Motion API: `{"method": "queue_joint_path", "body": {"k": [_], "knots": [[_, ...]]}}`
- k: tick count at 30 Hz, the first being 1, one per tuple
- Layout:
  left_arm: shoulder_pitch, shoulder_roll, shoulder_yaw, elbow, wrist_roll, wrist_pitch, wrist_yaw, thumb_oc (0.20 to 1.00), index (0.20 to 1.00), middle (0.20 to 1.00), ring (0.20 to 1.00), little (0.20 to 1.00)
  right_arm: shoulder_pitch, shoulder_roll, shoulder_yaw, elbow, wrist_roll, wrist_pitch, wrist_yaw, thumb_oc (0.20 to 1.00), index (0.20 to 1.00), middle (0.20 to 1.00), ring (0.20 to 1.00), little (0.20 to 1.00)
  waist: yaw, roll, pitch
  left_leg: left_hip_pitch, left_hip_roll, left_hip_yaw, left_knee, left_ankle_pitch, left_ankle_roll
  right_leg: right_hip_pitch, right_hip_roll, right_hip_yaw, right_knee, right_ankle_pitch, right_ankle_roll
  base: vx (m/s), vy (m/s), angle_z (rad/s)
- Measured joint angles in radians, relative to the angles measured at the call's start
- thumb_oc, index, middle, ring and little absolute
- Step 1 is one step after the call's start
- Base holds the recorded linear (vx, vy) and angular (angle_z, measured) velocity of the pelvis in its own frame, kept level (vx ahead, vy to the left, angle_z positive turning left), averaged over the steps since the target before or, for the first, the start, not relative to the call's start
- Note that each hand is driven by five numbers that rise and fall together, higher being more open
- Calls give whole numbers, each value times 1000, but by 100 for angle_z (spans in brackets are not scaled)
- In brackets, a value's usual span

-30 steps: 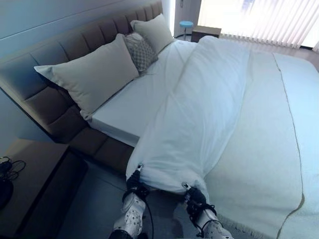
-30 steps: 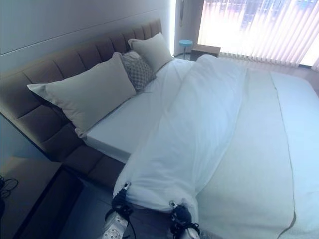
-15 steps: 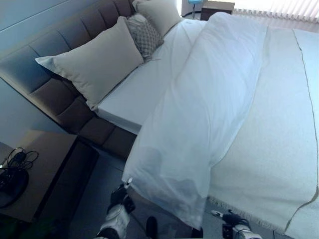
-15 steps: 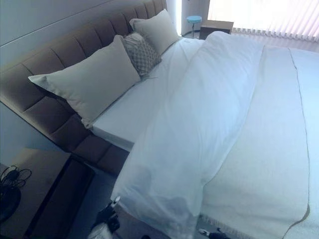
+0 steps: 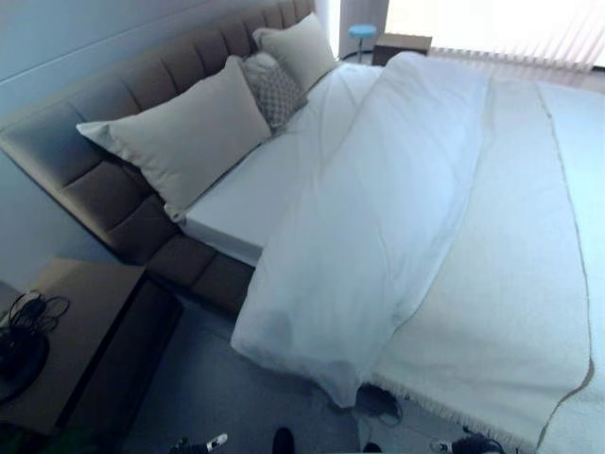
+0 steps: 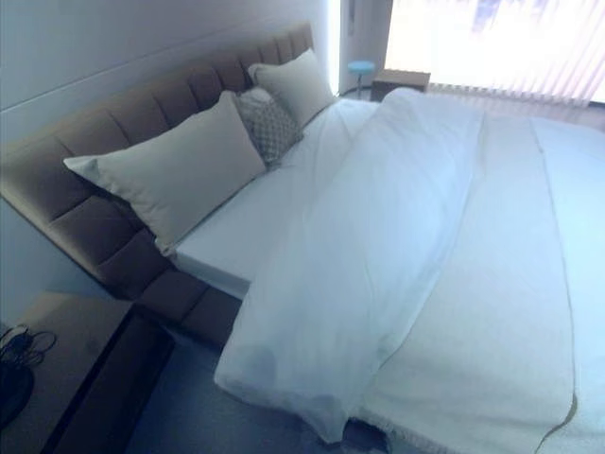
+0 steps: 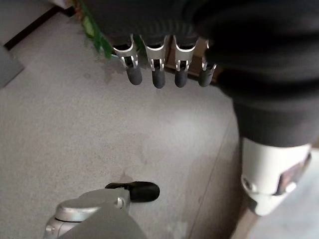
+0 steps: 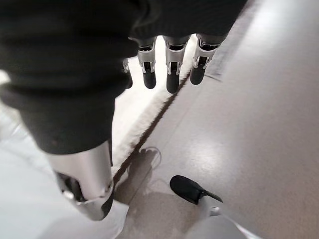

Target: Make the bed

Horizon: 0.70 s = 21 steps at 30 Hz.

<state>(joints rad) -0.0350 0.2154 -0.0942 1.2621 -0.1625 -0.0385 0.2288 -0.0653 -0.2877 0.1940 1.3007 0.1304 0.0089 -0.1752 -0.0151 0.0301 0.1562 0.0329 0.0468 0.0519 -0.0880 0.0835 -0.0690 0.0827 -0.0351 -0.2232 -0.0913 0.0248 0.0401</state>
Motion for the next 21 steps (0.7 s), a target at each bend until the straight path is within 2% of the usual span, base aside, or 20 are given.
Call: {"method": "queue_joint_path", "body": {"k": [2,5,6,9,11,12,14,17,18,19,20,21], "knots": [[-10,1,-42,-3,33,5,-18,1000,1000,1000,1000,1000,20,0,-9,0,0,1,17,1000,1000,1000,1000,1000,-28,-2,-19,17,2,5,0,-3,3,12,1,9,0,0,-1,-4,-88,-14],[-14,3,-99,-26,63,5,-43,1000,1000,1000,1000,1000,32,0,-8,1,0,11,36,1000,1000,1000,1000,1000,-47,4,-50,42,9,30,-3,-9,2,20,6,30,3,2,-3,-3,-96,-23],[-24,-1,-100,-35,69,10,-54,1000,1000,1000,1000,1000,32,-2,-9,-8,2,13,38,1000,1000,1000,1000,1000,-73,8,-56,56,21,39,-1,-17,-2,19,6,44,17,0,-6,-12,-96,-38],[-29,0,-110,-69,61,3,-73,1000,1000,1000,1000,1000,30,-3,-8,-39,11,14,46,1000,1000,1000,1000,1000,-79,25,-68,64,34,62,3,-21,-8,12,18,68,38,-6,-16,-70,-76,-30],[-36,3,-110,-158,-1,-1,-93,1000,1000,1000,1000,1000,27,-5,-8,-113,64,11,61,1000,1000,1000,1000,1000,-73,26,-53,-2,53,75,141,-56,-39,-47,27,90,117,-34,-41,-96,-79,-33],[-42,5,-110,-189,-30,-3,-99,1000,1000,1000,1000,1000,23,-5,-8,-147,83,12,64,1000,1000,1000,1000,1000,-67,23,-37,-25,48,64,192,-59,-45,-61,17,106,140,-42,-54,-23,-46,-37],[-72,-3,-131,-264,-108,-14,-125,1000,1000,1000,1000,1000,14,-23,0,-271,128,2,77,1000,1000,1000,1000,1000,-46,-19,-1,-122,24,49,332,-27,-98,-86,-21,136,177,-40,-73,73,-6,-37],[-103,-6,-167,-342,-175,-23,-151,1000,1000,1000,1000,1000,-13,-76,23,-391,152,-11,84,1000,1000,1000,1000,1000,-48,-15,14,-156,-40,69,280,-46,-94,-119,-55,132,177,-37,-77,177,29,-25],[-118,-3,-167,-356,-196,-25,-157,1000,1000,1000,1000,1000,-52,-89,36,-421,161,-9,85,1000,1000,1000,1000,1000,-41,-10,13,-163,-67,83,267,-46,-92,-111,-55,135,135,-42,-66,230,51,-48],[-121,-8,-180,-388,-235,-24,-163,1000,1000,1000,1000,1000,-100,-130,92,-437,176,-8,93,1000,1000,1000,1000,1000,-40,56,-8,-163,-50,63,152,-80,-77,-90,18,166,74,-62,-15,218,48,-53],[-131,-10,-186,-411,-248,-28,-168,1000,1000,1000,1000,1000,-119,-147,86,-445,177,-12,97,1000,1000,1000,1000,1000,-33,112,-4,-162,-10,48,125,-108,-92,-125,67,153,149,-68,-31,193,35,-52],[-189,36,-179,-459,-274,-37,-178,1000,1000,1000,1000,1000,-179,-129,90,-457,188,-6,95,1000,1000,1000,1000,1000,-4,76,32,-168,-13,22,123,-30,-30,-104,61,165,201,-77,-73,189,41,-38]]}}
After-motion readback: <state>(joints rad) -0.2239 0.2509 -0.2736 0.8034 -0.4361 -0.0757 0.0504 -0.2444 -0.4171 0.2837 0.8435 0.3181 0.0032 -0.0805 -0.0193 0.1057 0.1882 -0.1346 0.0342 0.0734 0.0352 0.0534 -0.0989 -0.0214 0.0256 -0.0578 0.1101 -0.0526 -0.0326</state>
